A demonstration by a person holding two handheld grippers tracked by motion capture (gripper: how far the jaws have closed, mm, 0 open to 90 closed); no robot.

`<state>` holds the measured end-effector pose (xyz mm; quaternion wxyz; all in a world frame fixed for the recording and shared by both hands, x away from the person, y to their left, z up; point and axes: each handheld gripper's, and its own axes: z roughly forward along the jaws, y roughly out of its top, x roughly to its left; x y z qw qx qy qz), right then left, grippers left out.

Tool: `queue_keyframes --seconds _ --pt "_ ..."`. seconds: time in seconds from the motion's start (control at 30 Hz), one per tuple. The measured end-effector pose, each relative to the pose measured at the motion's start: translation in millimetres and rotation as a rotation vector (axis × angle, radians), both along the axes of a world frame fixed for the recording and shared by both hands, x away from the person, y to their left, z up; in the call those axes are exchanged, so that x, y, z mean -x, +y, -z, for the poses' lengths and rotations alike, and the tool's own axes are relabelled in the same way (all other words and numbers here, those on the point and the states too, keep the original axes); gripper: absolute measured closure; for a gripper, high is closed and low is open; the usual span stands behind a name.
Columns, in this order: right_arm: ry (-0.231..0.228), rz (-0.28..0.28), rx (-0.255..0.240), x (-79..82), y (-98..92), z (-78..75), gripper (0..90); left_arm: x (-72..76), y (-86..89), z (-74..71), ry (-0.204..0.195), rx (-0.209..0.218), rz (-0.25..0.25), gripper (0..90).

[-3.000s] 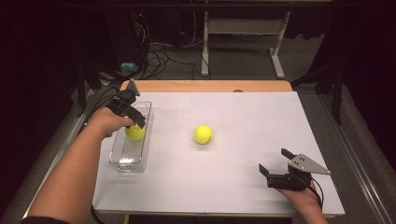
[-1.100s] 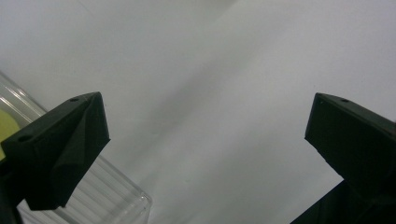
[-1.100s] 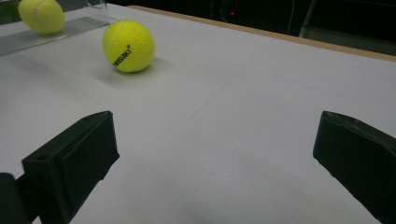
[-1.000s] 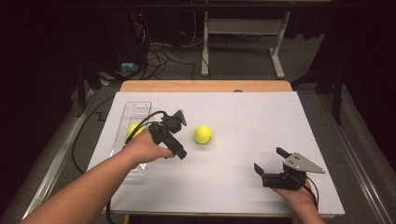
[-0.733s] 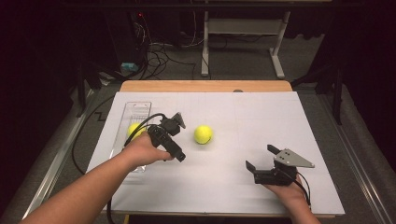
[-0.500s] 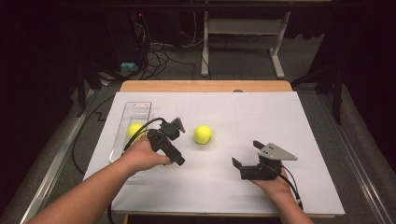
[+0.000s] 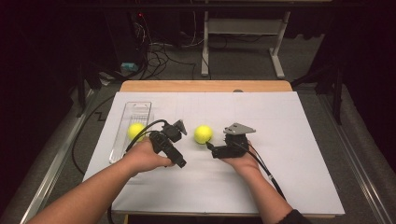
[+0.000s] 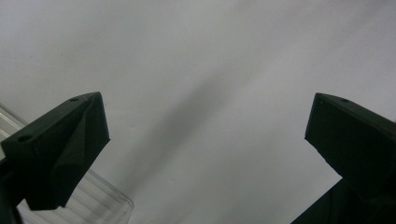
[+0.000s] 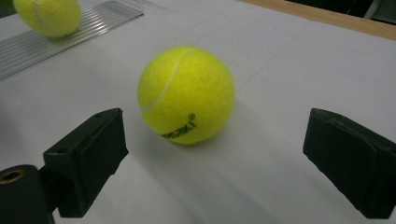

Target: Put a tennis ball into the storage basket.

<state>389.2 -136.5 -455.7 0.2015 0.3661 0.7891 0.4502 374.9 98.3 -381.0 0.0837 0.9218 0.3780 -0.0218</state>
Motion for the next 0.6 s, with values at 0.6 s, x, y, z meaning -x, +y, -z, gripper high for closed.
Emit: queue_keyframes --seconds 0.6 --pt "0.086 -0.018 0.119 -29.0 48.2 11.6 26.1 2.2 1.0 -2.4 0.002 -0.002 0.011 0.7"
